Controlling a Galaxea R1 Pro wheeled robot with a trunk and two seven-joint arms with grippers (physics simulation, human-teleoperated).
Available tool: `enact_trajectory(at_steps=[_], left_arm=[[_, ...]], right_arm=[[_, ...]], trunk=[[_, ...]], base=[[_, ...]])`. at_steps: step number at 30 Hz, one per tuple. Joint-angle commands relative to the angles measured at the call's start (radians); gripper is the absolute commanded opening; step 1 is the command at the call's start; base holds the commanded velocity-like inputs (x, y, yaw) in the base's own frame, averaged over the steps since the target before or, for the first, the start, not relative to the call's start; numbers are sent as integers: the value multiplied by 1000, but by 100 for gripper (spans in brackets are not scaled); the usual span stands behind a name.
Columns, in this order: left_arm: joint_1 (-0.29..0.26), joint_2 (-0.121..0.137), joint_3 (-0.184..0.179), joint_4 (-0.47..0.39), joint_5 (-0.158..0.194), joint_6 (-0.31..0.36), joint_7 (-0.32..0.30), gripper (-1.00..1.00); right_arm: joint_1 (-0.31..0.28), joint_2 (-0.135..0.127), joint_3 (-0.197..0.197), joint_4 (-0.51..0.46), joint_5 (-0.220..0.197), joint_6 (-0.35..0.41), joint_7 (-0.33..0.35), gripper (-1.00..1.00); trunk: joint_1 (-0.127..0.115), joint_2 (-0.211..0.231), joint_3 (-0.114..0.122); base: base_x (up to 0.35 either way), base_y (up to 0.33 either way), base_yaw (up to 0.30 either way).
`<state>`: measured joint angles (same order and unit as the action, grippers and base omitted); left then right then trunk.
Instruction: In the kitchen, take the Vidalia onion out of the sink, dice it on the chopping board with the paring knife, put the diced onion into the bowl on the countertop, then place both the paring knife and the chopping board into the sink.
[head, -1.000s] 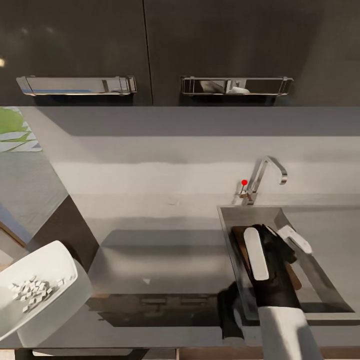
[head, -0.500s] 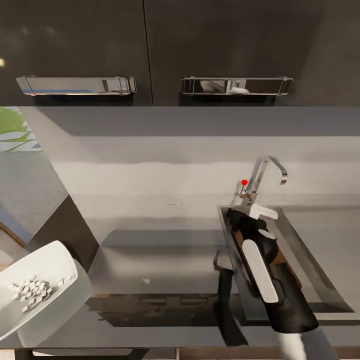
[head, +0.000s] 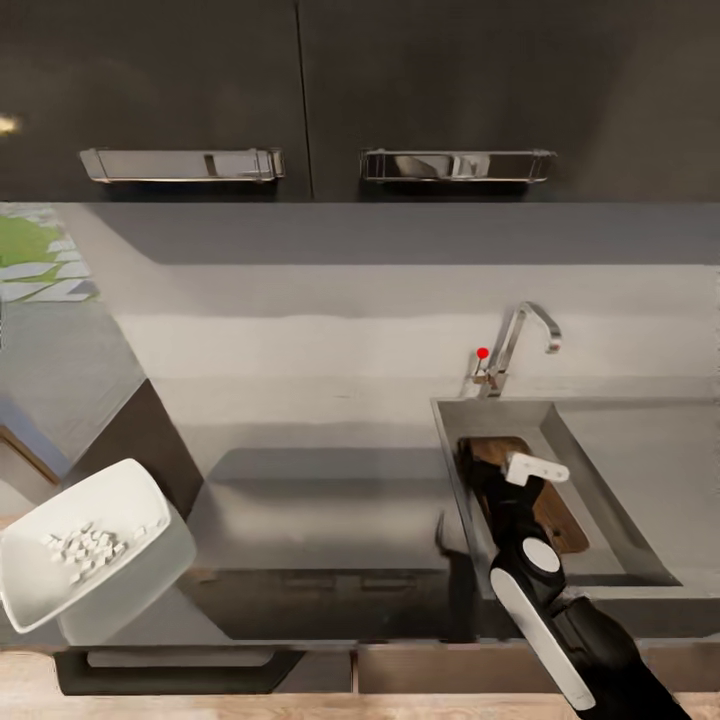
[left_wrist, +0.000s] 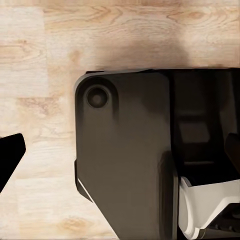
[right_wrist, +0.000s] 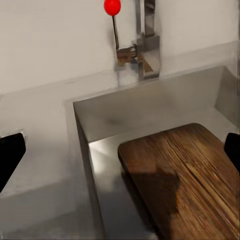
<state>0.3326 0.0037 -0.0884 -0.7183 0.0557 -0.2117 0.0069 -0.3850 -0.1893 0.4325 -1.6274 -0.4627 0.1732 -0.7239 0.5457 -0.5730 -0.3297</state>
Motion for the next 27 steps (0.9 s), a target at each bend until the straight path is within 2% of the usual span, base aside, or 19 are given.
enact_trajectory(at_steps=[1,16,27], left_arm=[[0,1,-2,-1,6,-1,1,100],[0,1,-2,-1,7,-1,1,100],[0,1,-2,3,7,-1,1,100]], right_arm=[[0,-2,11,-2,0,3,-8,100],[3,-4,20,-2,3,-1,-9,100],[32,-5,20,0,3,-35,-9,100]], trunk=[[0,-1,-1],[0,-1,-1],[0,-1,-1]], base=[[-328,0,0],[-333,0,0],[-334,0,0]])
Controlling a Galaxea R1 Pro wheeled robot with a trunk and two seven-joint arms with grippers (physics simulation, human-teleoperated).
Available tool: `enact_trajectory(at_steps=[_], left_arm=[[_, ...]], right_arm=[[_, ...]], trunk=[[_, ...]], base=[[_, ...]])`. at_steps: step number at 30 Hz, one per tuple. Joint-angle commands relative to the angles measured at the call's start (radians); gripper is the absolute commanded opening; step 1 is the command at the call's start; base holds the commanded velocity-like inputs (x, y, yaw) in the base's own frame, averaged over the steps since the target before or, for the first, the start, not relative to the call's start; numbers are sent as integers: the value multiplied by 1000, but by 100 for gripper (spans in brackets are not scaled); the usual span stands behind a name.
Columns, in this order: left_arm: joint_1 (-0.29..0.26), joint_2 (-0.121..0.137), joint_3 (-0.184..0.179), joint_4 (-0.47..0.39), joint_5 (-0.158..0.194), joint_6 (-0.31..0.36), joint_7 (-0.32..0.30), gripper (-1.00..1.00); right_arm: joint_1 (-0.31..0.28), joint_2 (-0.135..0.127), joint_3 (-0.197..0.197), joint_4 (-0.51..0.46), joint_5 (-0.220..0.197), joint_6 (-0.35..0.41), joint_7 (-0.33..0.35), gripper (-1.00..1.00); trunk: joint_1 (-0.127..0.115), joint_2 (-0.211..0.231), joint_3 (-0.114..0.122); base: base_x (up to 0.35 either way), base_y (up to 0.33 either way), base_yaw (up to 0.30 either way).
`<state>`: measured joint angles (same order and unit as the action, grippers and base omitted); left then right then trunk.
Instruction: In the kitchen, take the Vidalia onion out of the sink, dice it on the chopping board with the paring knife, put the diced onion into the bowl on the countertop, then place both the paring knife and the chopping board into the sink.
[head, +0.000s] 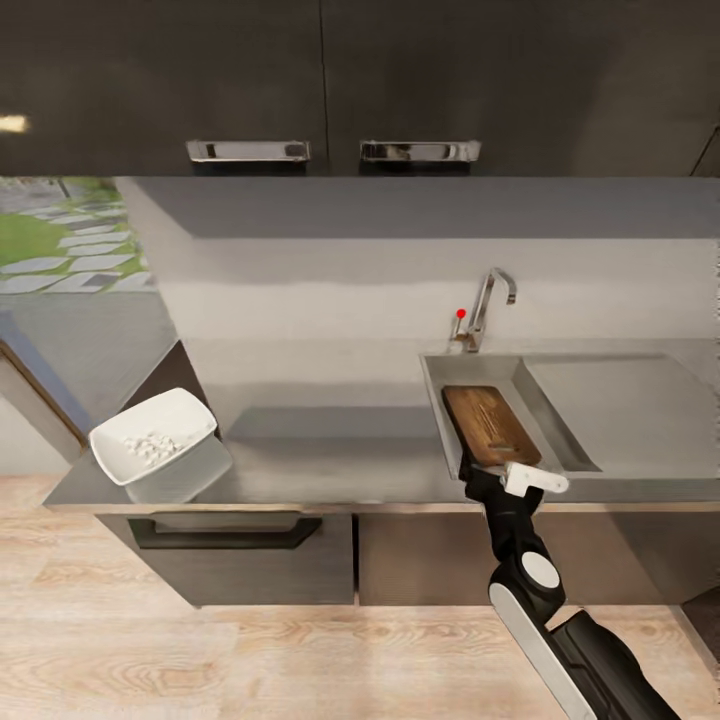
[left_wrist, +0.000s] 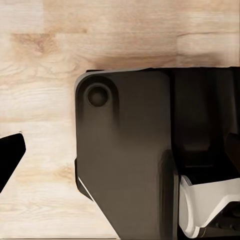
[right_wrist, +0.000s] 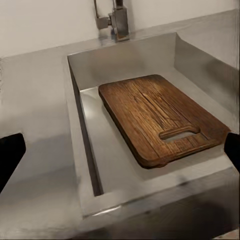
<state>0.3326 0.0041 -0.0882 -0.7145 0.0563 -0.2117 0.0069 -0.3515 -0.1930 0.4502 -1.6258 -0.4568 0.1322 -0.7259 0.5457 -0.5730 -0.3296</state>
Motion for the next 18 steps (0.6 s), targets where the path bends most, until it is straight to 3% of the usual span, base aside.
enact_trajectory(at_steps=[1,8,14,17,18], left_arm=[[0,0,-2,-1,6,-1,1,100],[0,0,-2,-2,6,-1,1,100],[0,0,-2,-6,6,-1,1,100],[0,0,-2,-7,6,-1,1,100],[0,0,-2,-7,6,-1,1,100]], right_arm=[[1,-1,2,-2,-3,6,-7,100],[30,-3,2,-1,0,-19,-7,100],[109,-27,6,20,25,-100,-4,100],[159,-30,50,135,29,-189,4,100],[168,-30,102,275,29,-268,13,100]], trunk=[[0,-1,-1],[0,-1,-1],[0,-1,-1],[0,-1,-1],[0,-1,-1]], base=[[-334,0,0],[-326,0,0],[-90,0,0],[-8,0,0],[-2,0,0]])
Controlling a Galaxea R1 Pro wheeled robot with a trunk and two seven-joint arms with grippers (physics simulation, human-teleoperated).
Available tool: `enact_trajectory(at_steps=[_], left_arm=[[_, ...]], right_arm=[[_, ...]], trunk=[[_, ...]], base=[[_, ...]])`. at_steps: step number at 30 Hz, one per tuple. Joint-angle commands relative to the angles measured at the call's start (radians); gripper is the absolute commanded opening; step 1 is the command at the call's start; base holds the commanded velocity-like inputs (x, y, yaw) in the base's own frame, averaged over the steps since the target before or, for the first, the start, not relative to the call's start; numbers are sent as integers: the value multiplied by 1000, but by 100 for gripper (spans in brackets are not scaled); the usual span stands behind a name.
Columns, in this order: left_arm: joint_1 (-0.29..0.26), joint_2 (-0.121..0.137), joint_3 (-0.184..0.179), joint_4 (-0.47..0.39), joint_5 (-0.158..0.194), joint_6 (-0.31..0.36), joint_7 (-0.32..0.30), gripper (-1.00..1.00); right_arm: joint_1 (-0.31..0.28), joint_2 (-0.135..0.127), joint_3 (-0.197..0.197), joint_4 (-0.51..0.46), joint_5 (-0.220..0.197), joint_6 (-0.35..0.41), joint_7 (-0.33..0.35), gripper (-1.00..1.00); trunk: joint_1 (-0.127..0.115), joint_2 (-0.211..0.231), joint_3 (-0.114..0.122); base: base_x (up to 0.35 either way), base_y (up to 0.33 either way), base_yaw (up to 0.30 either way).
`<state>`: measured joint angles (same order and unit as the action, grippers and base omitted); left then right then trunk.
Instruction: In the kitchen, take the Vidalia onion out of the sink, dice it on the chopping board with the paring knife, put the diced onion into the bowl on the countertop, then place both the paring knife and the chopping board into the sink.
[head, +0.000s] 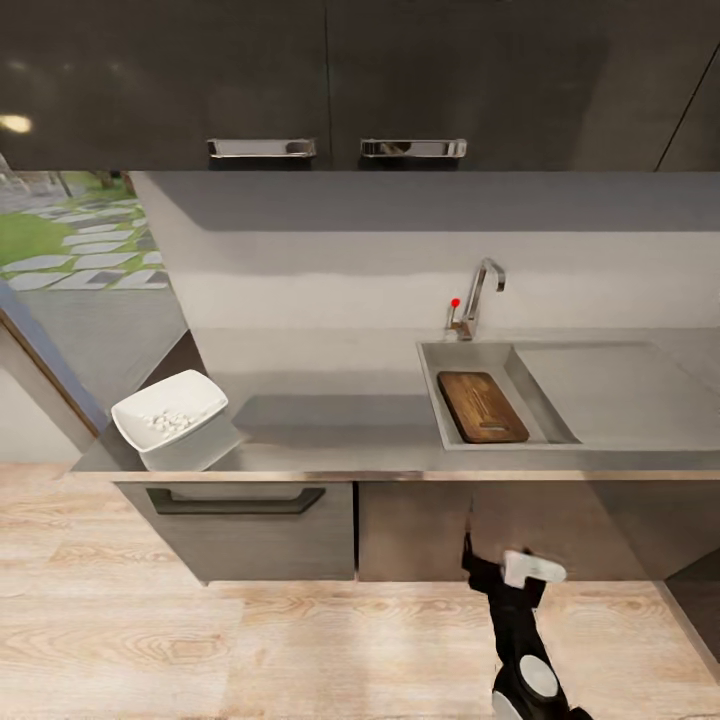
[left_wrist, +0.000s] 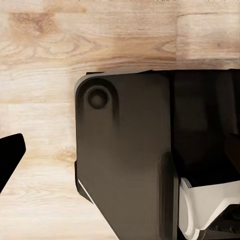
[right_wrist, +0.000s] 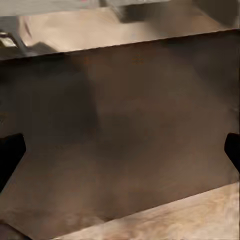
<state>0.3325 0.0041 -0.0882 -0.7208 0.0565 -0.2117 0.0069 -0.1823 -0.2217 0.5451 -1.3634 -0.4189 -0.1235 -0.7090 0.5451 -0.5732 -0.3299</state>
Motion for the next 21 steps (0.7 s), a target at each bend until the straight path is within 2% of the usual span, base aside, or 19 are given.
enact_trajectory(at_steps=[1,2,4,6,8,10,13,16,21], left_arm=[[0,0,-2,-1,6,-2,1,100],[0,0,-2,-1,6,-2,1,100],[0,0,-2,-2,6,-2,1,100],[0,0,-2,-3,6,-2,1,100],[0,0,-2,-5,6,-2,1,100],[0,0,-2,-7,6,-2,1,100],[0,0,-2,-8,5,-2,1,100],[0,0,-2,-8,6,-2,1,100],[0,0,-2,-8,5,-2,2,100]], right_arm=[[0,-1,21,53,-9,-35,-1,100],[2,-1,51,134,-10,-84,10,100],[5,2,113,349,-12,-207,77,100],[5,6,126,441,-13,-238,124,100],[6,15,134,573,-16,-258,209,100],[6,38,136,709,-18,-267,313,100],[7,88,133,894,-19,-272,447,100],[8,126,133,1020,-19,-273,500,100],[10,165,133,1126,-28,-272,519,100]], trunk=[[0,-1,-1],[0,-1,-1],[0,-1,-1],[0,-1,-1],[0,-1,-1],[0,-1,-1],[0,-1,-1],[0,-1,-1],[0,-1,-1]], base=[[-1,0,0],[0,0,0],[0,0,0],[0,0,0],[0,0,0],[0,0,0],[0,0,0],[0,0,0],[0,0,0]])
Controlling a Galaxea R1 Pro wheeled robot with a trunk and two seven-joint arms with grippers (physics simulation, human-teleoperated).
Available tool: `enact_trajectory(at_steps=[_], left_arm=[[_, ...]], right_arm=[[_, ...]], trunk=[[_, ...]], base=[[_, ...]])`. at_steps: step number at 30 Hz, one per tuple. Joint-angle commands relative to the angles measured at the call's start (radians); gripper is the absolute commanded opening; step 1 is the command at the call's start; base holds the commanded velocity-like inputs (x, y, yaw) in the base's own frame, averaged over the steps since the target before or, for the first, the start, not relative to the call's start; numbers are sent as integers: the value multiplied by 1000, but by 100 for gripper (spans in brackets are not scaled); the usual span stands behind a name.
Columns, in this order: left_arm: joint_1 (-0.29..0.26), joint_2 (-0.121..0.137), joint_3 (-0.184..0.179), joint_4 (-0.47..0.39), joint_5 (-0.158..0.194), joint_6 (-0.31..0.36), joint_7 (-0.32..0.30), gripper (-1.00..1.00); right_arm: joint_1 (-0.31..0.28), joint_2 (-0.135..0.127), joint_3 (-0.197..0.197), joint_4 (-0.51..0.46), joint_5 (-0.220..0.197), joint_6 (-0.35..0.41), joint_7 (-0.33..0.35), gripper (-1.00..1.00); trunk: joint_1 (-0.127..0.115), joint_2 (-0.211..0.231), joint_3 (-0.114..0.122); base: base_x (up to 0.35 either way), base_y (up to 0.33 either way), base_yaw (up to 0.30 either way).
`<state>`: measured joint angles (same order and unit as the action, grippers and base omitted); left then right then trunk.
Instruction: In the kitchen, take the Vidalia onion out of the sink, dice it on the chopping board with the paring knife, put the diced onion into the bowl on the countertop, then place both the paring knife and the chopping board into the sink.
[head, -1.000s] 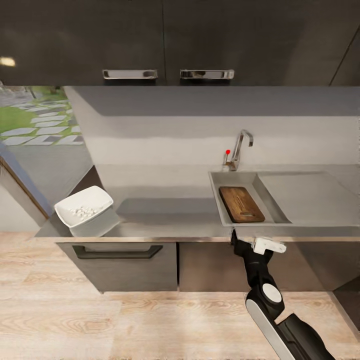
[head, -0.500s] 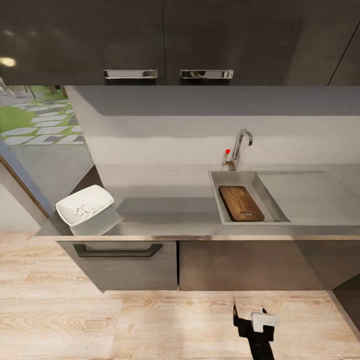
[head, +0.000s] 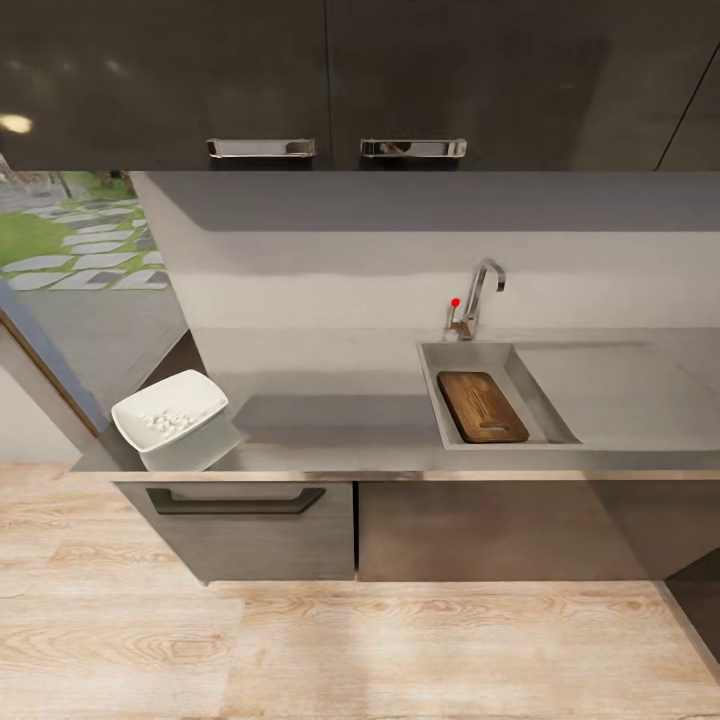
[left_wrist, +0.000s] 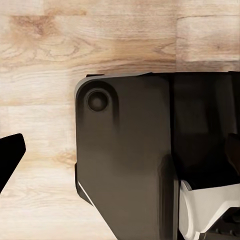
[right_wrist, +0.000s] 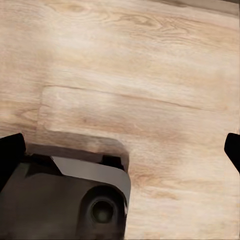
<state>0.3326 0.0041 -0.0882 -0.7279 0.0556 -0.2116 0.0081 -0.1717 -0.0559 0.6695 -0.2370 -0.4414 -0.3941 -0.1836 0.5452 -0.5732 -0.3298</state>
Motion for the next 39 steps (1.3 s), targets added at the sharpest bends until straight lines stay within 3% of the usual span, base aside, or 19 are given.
enact_trajectory(at_steps=[1,3,6,7,9,17,39], left_arm=[[0,0,-2,-1,6,-2,1,100],[0,0,-2,-2,6,-2,1,100],[0,0,-2,-2,6,-2,1,100],[0,0,-2,-2,6,-2,1,100],[0,1,-2,-1,6,-2,1,100],[0,2,-2,-2,7,-2,1,100],[0,5,-1,-3,7,-2,1,100]], right_arm=[[0,8,8,22,-7,-1,-2,100],[0,19,8,66,-10,-1,13,100],[0,26,4,100,-70,0,41,100],[0,27,4,104,-159,0,46,100],[0,27,3,105,-190,0,46,100],[0,30,3,105,-203,0,44,100],[0,35,4,107,-203,0,44,100]], trunk=[[0,-1,-1],[0,-1,-1],[0,-1,-1],[0,-1,-1],[0,-1,-1],[0,-1,1],[0,-1,35]], base=[[0,0,0],[0,0,0],[0,0,0],[0,0,0],[0,0,0],[0,0,0],[0,0,0]])
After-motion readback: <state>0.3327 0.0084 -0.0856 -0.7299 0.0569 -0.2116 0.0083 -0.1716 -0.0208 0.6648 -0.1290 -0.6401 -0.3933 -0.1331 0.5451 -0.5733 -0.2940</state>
